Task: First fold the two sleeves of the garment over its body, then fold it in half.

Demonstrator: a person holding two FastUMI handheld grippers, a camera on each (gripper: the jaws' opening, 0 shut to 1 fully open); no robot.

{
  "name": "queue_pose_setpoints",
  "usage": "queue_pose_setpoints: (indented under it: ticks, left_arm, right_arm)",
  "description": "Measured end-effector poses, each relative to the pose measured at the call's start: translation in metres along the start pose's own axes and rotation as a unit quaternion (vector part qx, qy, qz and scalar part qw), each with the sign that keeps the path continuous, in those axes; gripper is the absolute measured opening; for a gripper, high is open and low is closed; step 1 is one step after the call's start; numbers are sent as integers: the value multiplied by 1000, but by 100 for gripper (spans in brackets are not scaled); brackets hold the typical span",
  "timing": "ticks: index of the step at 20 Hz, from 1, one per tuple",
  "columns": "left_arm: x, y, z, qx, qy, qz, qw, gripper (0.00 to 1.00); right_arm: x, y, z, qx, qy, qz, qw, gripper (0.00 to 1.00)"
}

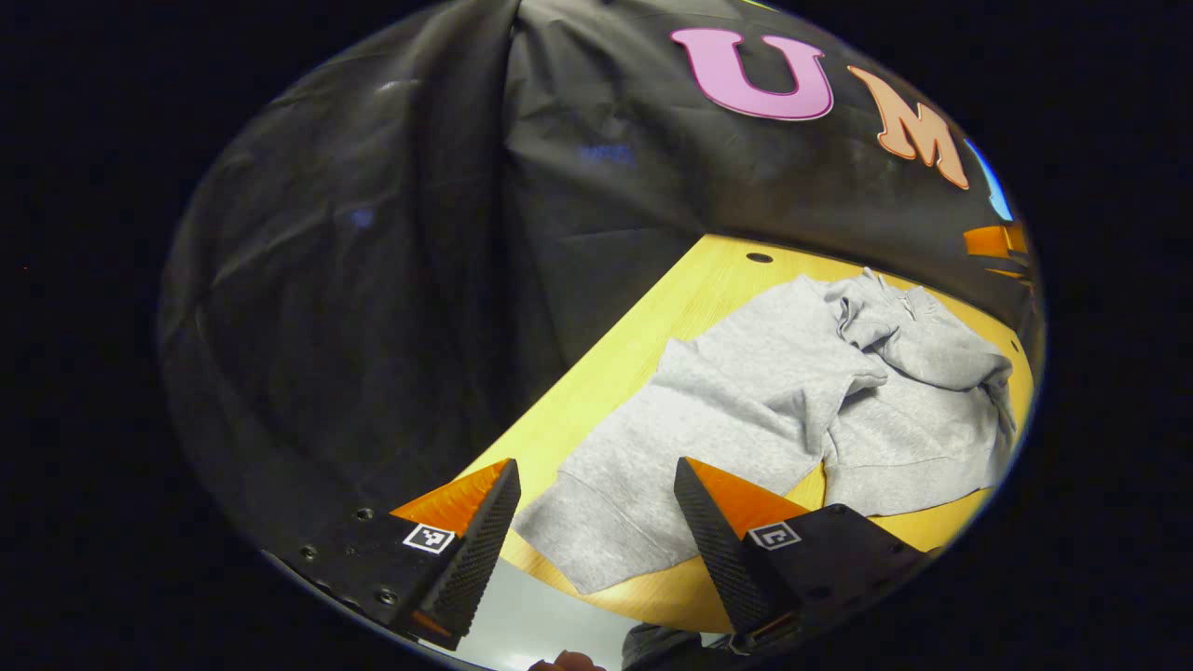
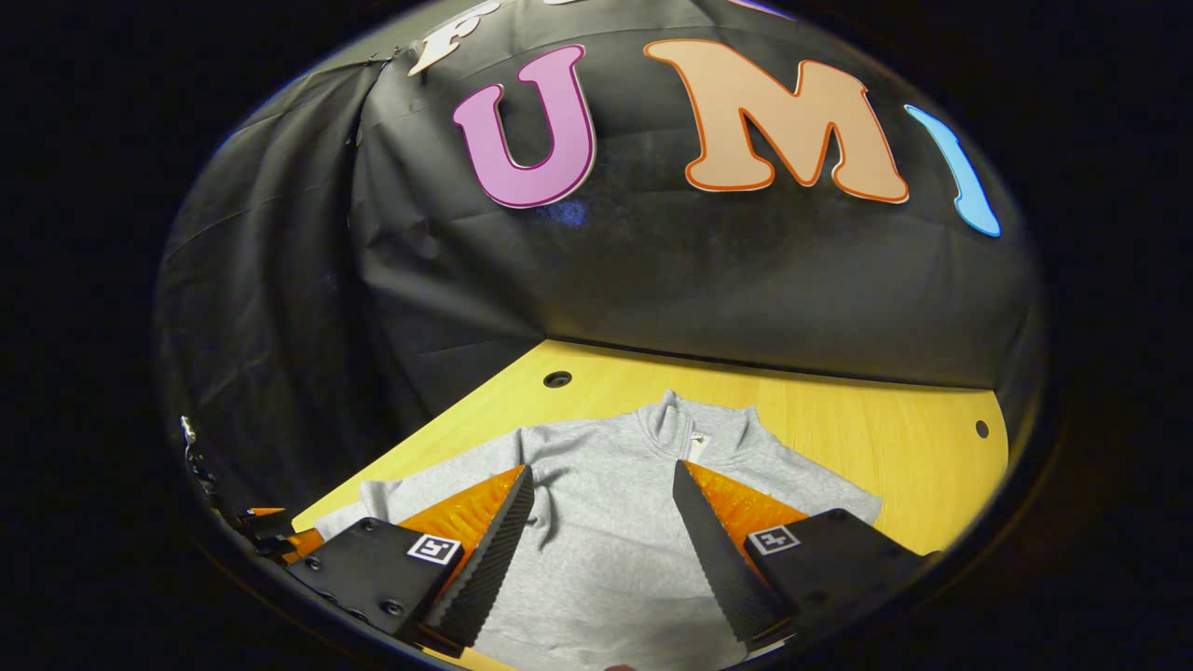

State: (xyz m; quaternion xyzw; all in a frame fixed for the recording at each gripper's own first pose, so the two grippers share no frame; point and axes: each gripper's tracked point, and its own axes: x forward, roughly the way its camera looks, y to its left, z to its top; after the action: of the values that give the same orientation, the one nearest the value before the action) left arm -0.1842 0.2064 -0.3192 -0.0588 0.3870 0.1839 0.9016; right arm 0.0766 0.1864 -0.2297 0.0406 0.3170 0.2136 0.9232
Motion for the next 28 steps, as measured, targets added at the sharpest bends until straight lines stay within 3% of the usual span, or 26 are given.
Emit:
queue_pose_setpoints:
  ticks: [6, 12, 15, 16, 17, 18, 20, 23, 28]
  left_arm:
    - [16, 2, -28, -51, 43, -1, 998, 98]
    - [20, -2, -31, -29, 59, 6, 998, 98]
    - [23, 0, -30, -37, 67, 16, 997, 81]
    - [26, 3, -29, -43, 66, 22, 997, 62]
    - [27, 7, -30, -49, 67, 31, 996, 57]
    - [25, 13, -30, -55, 66, 42, 995, 38]
    - [25, 16, -26, -70, 66, 44, 994, 15]
    - [25, 16, -23, -91, 79, 40, 992, 1]
    - [28, 15, 12, -108, 63, 30, 992, 0]
  right_arm:
    - [-15, -29, 3, 4, -1, -22, 1000, 96]
    - [-25, -42, -2, -2, 5, -30, 1000, 96]
    - [-30, -39, -4, 3, 3, -20, 1000, 96]
    - [-32, -41, -5, 5, 1, -21, 1000, 96]
    - [-35, -45, -6, 6, 0, -25, 1000, 96]
    - [-38, -49, -6, 7, -1, -29, 1000, 96]
    - [-43, -56, -9, 11, -1, -37, 999, 96]
    - [-50, -68, -13, 17, 0, -50, 999, 96]
    - [-64, -88, -15, 19, -5, -69, 997, 96]
